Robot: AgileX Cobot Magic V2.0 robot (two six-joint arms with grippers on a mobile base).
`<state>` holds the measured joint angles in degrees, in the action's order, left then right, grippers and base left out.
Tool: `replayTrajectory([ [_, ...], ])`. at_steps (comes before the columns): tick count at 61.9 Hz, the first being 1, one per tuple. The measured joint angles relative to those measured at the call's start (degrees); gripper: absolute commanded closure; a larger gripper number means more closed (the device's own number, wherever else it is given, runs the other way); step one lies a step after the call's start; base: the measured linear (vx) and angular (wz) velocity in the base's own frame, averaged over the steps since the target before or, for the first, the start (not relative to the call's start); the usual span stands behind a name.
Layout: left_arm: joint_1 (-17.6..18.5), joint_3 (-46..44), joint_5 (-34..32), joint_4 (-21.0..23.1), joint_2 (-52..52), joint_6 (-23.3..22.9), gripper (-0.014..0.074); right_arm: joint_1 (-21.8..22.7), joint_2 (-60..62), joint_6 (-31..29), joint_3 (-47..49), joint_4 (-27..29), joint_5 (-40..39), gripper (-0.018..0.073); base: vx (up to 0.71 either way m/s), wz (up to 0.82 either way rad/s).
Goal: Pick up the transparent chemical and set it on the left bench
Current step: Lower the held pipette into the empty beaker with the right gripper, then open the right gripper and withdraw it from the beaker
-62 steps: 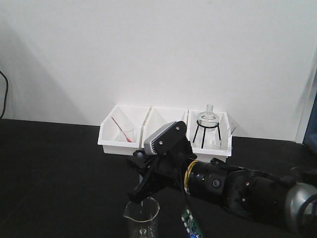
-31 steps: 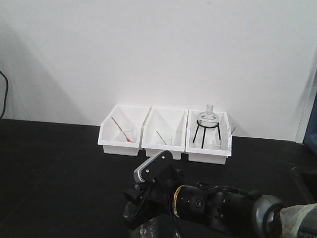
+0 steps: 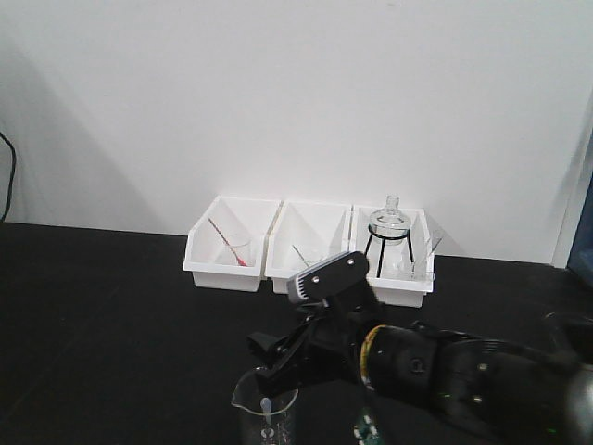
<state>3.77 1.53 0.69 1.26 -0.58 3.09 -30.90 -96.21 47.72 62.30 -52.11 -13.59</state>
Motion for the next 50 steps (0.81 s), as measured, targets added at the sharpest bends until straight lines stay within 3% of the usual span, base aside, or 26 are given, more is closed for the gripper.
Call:
replayTrajectory([
  [23, 0.00, 0.00, 0.00, 0.00, 0.00, 0.00, 0.0600, 0.05, 30.51, 0.10, -18.59, -2.04, 9.39, 0.0036, 0.00, 0.00],
  [38, 0.00, 0.00, 0.00, 0.00, 0.00, 0.00, 0.0600, 0.05, 37.09, 0.10, -23.30, -2.04, 10.63, 0.0045, 0.00, 0.00],
  [50, 0.00, 0.00, 0.00, 0.00, 0.00, 0.00, 0.0600, 0.05, 38.02, 0.10, -23.60, -1.01, 18.45, 0.0099, 0.00, 0.00],
])
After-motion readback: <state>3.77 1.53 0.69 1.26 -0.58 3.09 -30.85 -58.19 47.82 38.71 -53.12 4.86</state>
